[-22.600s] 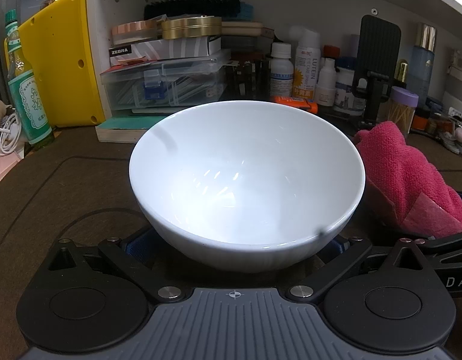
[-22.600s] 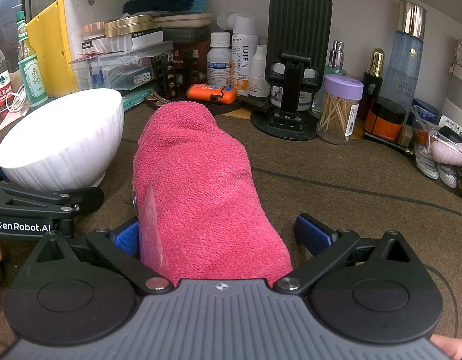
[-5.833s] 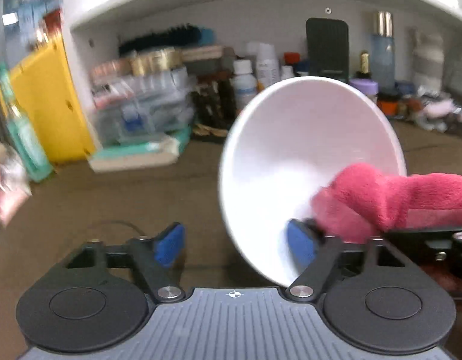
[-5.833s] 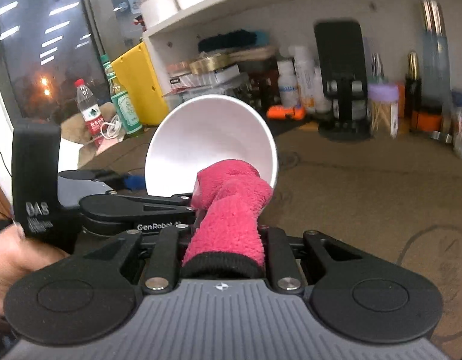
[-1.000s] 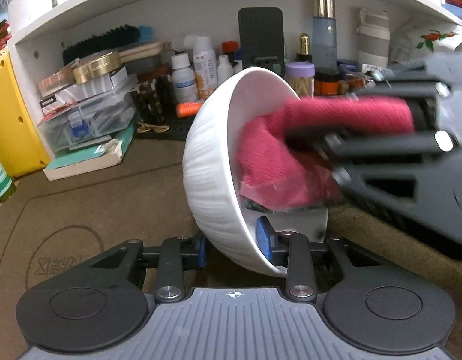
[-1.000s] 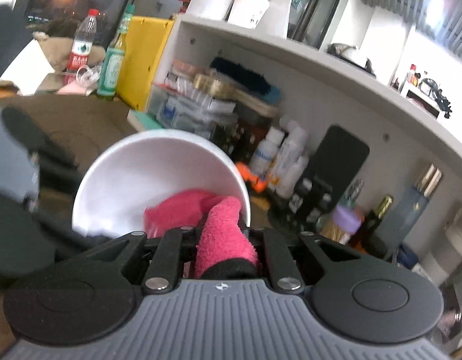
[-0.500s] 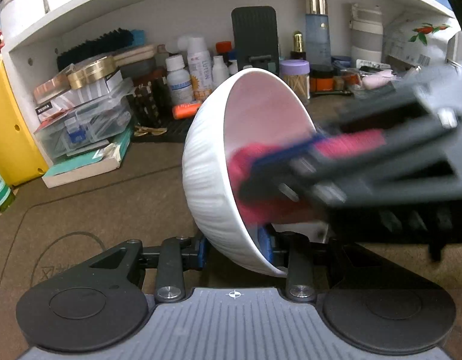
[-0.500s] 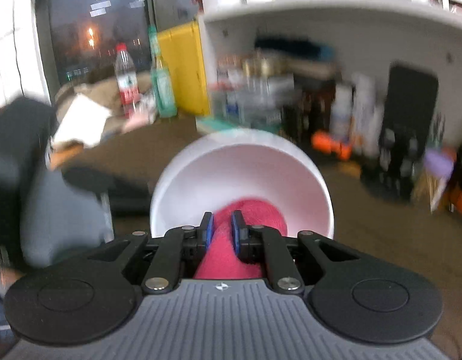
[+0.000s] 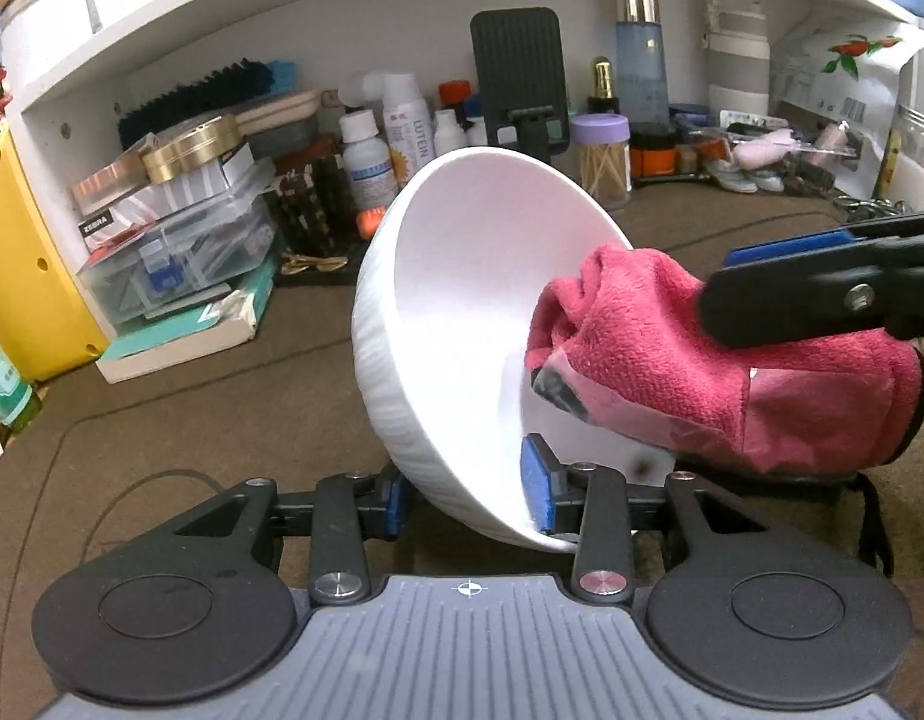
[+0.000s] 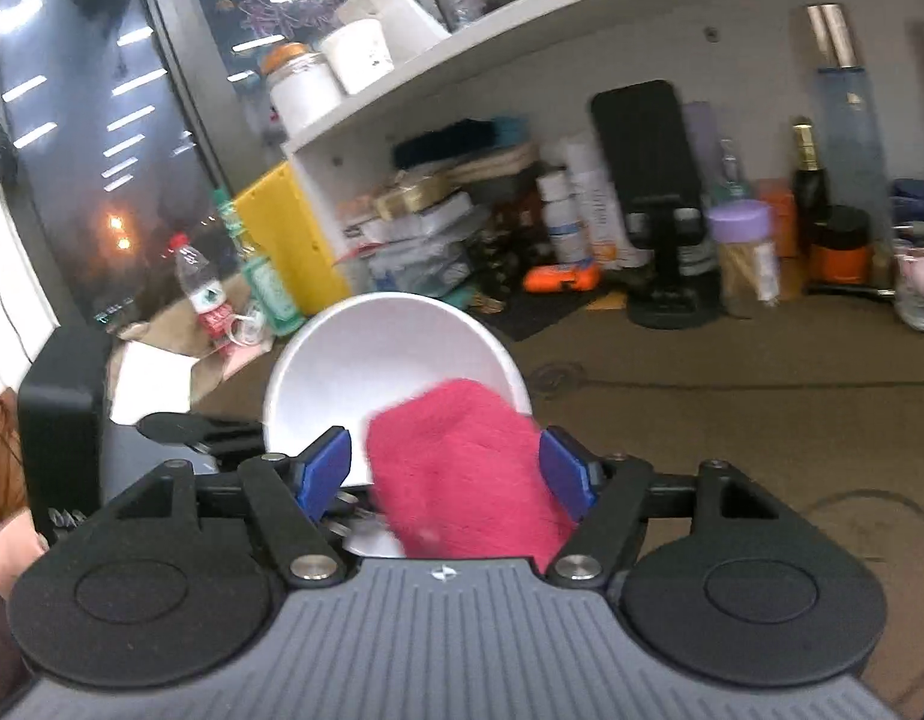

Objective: Clean bowl
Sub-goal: 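Rub the pink towel around the bowl interior with the right gripper, then keep wiping the bowl interior with the towel in the right gripper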

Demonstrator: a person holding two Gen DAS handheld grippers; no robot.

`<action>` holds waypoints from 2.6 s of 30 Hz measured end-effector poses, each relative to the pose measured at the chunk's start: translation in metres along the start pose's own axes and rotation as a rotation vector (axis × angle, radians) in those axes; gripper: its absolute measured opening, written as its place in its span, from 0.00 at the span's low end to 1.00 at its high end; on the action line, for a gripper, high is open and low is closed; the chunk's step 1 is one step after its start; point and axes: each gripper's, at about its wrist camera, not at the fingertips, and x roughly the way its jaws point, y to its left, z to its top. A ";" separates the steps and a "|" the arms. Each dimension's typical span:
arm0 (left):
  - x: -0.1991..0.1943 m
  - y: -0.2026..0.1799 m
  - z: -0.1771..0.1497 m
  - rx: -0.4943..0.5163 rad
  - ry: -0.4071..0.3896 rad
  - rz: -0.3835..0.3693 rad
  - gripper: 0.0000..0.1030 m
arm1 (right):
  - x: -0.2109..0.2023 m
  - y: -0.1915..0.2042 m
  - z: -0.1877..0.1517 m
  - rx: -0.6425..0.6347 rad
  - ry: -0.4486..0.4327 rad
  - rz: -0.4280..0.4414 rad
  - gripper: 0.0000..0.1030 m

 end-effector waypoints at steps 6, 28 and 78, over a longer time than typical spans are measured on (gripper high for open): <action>0.001 -0.001 0.001 0.014 0.002 0.010 0.42 | -0.018 0.061 -0.022 -0.521 -0.048 -0.143 0.55; 0.008 0.001 0.005 0.044 0.021 0.035 0.48 | 0.009 0.088 -0.026 -0.786 0.072 -0.273 0.17; 0.007 0.022 0.000 0.036 0.018 -0.091 0.48 | 0.055 0.087 0.021 -0.825 -0.061 0.048 0.16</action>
